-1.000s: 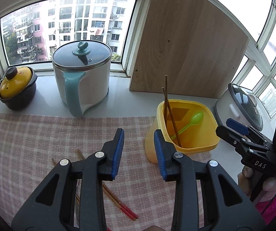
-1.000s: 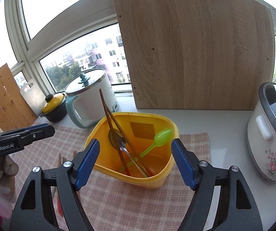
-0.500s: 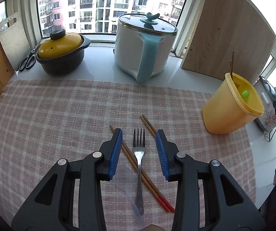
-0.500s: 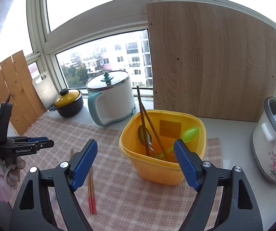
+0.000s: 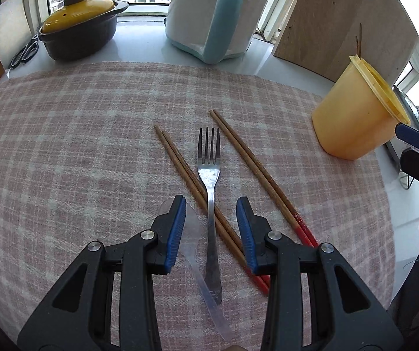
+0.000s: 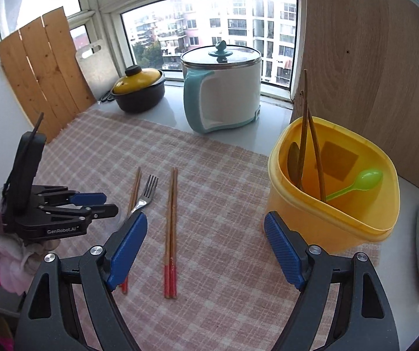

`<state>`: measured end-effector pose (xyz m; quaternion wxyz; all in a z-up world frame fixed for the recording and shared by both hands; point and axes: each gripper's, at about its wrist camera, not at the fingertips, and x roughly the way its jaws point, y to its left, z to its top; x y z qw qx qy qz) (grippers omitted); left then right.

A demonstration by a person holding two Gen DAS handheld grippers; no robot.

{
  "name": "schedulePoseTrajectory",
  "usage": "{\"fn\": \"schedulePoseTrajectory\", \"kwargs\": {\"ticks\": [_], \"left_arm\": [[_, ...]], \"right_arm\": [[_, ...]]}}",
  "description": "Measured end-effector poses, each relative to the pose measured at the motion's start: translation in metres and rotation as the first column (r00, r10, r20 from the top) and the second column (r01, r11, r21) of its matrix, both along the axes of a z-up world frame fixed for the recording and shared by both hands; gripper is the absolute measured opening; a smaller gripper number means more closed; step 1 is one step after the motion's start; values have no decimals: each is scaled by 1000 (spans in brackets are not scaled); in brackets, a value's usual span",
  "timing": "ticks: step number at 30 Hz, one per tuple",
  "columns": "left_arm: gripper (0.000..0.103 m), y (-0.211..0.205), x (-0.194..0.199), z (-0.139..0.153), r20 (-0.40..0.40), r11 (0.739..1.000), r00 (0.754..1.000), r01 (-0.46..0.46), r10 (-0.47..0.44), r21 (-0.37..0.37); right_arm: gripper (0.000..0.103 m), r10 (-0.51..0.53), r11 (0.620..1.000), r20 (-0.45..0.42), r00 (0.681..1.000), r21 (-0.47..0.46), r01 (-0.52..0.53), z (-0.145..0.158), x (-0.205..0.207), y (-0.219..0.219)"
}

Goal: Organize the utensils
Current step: 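Move both tools back over the remaining utensils on the tablecloth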

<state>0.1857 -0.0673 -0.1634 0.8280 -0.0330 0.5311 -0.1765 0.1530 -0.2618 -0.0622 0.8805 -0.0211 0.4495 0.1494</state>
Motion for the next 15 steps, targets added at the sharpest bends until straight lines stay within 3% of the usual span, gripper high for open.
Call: {"fn": "schedulePoseTrajectory", "kwargs": {"ticks": [7,15], "left_arm": [[32,-11,-1,-8,-4,999,999,42,-42,12],[32,19,1,-7,7,998,999,-46,46,45]], "right_arm": [[82,37,998,-34,999,-43,-39,-20,0,19],[82,76,994,-18,997,-77,-77,-35,-2,29]]}}
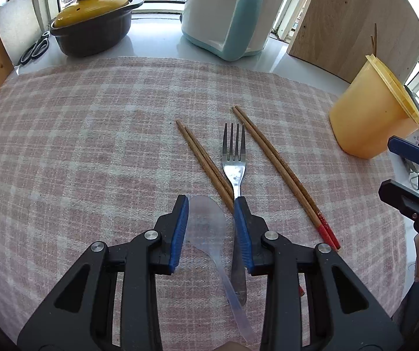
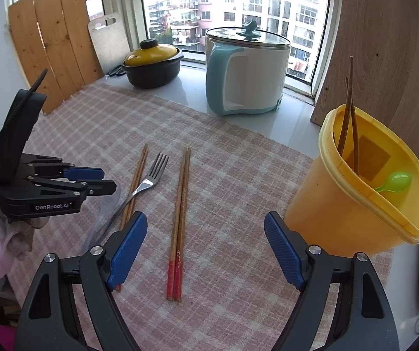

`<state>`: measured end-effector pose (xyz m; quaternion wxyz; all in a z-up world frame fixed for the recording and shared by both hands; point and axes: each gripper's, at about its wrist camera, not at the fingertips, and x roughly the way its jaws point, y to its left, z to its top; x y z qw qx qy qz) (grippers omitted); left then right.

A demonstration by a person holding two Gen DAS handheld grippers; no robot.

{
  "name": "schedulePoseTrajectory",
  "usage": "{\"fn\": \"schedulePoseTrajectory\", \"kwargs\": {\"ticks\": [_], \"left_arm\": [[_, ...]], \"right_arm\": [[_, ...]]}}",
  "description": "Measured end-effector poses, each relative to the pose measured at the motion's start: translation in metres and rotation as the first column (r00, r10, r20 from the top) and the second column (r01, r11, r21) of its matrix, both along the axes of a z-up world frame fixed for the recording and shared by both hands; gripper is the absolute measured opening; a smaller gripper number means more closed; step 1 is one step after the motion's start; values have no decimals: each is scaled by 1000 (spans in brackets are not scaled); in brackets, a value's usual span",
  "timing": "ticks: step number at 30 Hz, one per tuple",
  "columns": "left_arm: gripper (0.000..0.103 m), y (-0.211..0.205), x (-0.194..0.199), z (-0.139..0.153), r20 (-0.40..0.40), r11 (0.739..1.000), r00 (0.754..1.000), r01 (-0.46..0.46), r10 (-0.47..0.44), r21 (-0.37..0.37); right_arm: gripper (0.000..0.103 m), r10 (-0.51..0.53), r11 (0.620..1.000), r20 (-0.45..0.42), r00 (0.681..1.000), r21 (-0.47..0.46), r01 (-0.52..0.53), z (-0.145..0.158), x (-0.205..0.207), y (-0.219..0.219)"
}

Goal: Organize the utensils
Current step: 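Move both tools back over the remaining utensils on the tablecloth, then lower the right tool onto a chopstick while the left tool approaches the clear plastic spoon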

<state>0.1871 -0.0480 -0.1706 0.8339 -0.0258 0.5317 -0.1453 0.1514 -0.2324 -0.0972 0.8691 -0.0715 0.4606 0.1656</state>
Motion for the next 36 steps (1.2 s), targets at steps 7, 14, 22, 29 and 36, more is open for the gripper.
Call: {"fn": "schedulePoseTrajectory", "kwargs": {"ticks": [7,14,22,29,36], "left_arm": [[44,20,-7,-6,-31,998,998,-56,56,-4],[44,21,-14,-17,-68,998,996,-53,51,-29],[44,20,-17,-19,-65,996,996,-63,59,-69],[44,18,-12,-15,-41,995,998,-55,51,-78],[44,28,-10,-18,-50,992,996,-84,79,-99]], "right_arm": [[82,28,1000,-87,996,1,-28,-15,11,5],[82,84,996,-158,984,-13,-87,-33,21,21],[45,51,994,-202,978,-87,-70,-47,40,31],[29,33,997,-312,949,-60,-55,-66,56,29],[20,22,995,-336,942,-81,-52,-72,60,27]]}}
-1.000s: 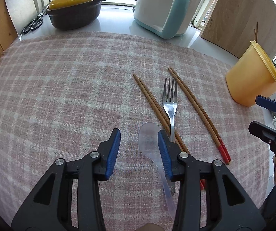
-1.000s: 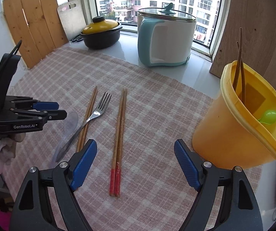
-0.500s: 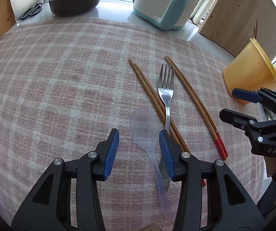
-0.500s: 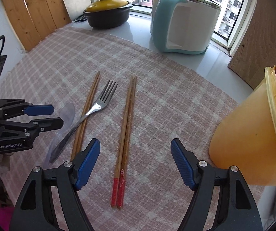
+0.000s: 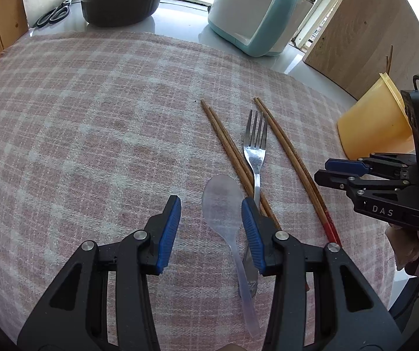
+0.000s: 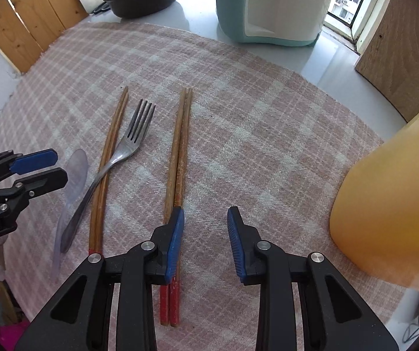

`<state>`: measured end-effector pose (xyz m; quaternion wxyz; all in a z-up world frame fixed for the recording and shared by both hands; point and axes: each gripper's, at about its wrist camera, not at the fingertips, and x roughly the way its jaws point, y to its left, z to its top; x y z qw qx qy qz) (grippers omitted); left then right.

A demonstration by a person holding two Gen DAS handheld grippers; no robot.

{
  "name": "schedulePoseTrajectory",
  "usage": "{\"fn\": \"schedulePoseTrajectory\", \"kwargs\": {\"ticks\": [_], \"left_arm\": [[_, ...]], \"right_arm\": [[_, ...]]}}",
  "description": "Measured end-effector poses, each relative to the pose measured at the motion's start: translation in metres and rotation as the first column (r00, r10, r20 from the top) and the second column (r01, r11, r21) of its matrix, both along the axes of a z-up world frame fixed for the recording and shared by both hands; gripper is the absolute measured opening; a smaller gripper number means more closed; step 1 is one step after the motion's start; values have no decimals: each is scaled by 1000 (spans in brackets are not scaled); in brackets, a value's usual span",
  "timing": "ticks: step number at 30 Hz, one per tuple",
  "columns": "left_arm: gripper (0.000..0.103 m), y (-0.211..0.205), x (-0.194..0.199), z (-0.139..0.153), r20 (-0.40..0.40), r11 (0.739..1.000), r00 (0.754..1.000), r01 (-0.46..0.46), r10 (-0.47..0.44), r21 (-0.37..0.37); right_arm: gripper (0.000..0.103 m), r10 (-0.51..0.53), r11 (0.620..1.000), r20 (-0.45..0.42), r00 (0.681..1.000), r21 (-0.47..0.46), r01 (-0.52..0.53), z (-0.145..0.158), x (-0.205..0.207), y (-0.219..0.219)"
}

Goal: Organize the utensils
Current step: 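Lower the right tool onto a chopstick while the left tool approaches the clear plastic spoon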

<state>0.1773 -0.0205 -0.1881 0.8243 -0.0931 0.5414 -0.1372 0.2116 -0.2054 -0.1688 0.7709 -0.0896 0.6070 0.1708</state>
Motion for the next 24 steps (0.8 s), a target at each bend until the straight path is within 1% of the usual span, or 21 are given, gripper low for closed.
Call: {"fn": "schedulePoseTrajectory", "kwargs": {"ticks": [1,3,6,9,13,20,24], "left_arm": [[44,-1,0,0,-2,1000,1000,4,-4,-3],[44,-4,-1,0,-3,1000,1000,16,-16,-2],[43,-8,-2,-1,-2,1000,1000,21,-21,-1],[38,-9,-4,-2,-5,1000,1000,28,-28,3],[35,-8,-5,-3,-2,1000,1000,24,-24,5],[35,-5,-5,-3,-3,1000,1000,18,-18,1],[35,-6,-5,-3,-9,1000,1000,22,-22,6]], "right_arm": [[15,-4,1000,-7,1000,6,4,-1,1,-1],[13,-11,999,-23,1000,31,12,-1,5,-2],[9,-4,999,-29,1000,33,5,-3,7,-1],[9,0,999,-40,999,35,2,-5,8,2],[8,-5,999,-40,999,47,6,-4,12,6],[8,6,998,-27,1000,67,-4,2,15,13],[7,27,999,-33,999,47,-25,-1,16,18]]}}
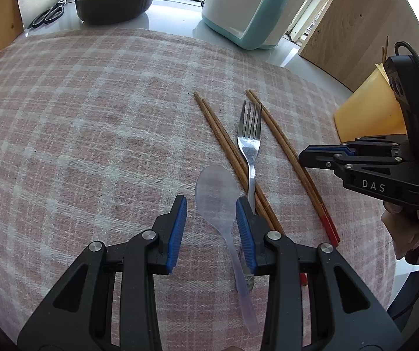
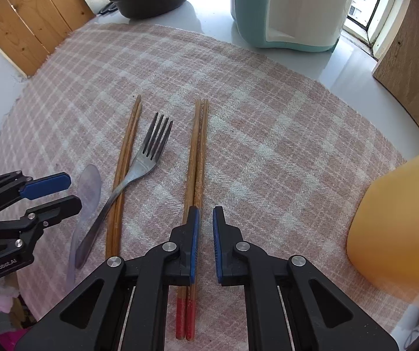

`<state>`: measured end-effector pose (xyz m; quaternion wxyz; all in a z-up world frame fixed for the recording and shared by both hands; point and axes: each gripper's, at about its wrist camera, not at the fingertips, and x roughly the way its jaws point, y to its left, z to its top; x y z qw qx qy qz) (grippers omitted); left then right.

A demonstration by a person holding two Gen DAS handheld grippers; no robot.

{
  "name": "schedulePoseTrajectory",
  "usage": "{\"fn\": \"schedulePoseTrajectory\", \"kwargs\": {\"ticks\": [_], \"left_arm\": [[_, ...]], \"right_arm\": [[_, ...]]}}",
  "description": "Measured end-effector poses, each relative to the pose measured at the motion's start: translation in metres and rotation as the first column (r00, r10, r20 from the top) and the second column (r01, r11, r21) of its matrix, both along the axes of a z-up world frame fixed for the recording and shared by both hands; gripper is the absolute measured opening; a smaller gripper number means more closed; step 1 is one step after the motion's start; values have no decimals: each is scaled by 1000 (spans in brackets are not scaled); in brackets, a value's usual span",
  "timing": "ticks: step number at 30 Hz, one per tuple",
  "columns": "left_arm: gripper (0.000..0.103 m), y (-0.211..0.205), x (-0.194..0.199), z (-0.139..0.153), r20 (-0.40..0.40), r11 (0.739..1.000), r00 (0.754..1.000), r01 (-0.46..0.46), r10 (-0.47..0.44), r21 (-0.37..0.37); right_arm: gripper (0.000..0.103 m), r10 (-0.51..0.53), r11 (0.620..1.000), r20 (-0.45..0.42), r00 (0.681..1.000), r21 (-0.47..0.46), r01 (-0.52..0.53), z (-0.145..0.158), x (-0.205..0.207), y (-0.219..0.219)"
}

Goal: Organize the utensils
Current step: 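Lower the right tool onto a chopstick while the left tool approaches the clear plastic spoon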

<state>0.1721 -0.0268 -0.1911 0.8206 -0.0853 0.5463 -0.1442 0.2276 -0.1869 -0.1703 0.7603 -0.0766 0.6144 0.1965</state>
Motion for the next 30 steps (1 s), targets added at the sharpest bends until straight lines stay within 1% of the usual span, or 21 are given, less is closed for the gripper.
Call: {"fn": "schedulePoseTrajectory", "kwargs": {"ticks": [5,8,9,11,15,20,24,27,29,30], "left_arm": [[35,-2,0,-3,-13,1000,1000,7,-7,12],[35,-3,-1,-4,-15,1000,1000,14,-14,22],[35,-2,-1,-5,-16,1000,1000,14,-14,23],[35,-1,-1,-5,-17,1000,1000,11,-11,20],[35,1,2,-5,-17,1000,1000,7,-7,21],[35,-5,5,-8,-22,999,1000,18,-17,27],[35,-16,9,-7,-3,997,999,52,-52,62],[35,-21,13,-6,7,995,998,57,-58,79],[28,-24,14,-6,20,993,998,59,-61,103],[19,-25,14,-6,26,991,998,62,-65,120]], "right_arm": [[7,18,1000,-12,1000,2,-18,-1,3,4],[7,32,999,-2,999,-24,-32,-1,2,6],[8,31,999,-7,999,-26,-31,-3,3,7],[8,26,1000,-39,999,-1,-26,-8,5,8],[5,64,996,-13,998,-55,-65,-8,2,13],[5,61,995,-11,998,-80,-61,-9,11,20],[5,77,992,-13,997,-100,-78,-10,16,26],[5,80,991,-19,997,-108,-82,-9,17,26],[5,83,989,-16,996,-123,-84,-8,18,22],[5,83,988,-13,996,-131,-84,-9,18,22]]}}
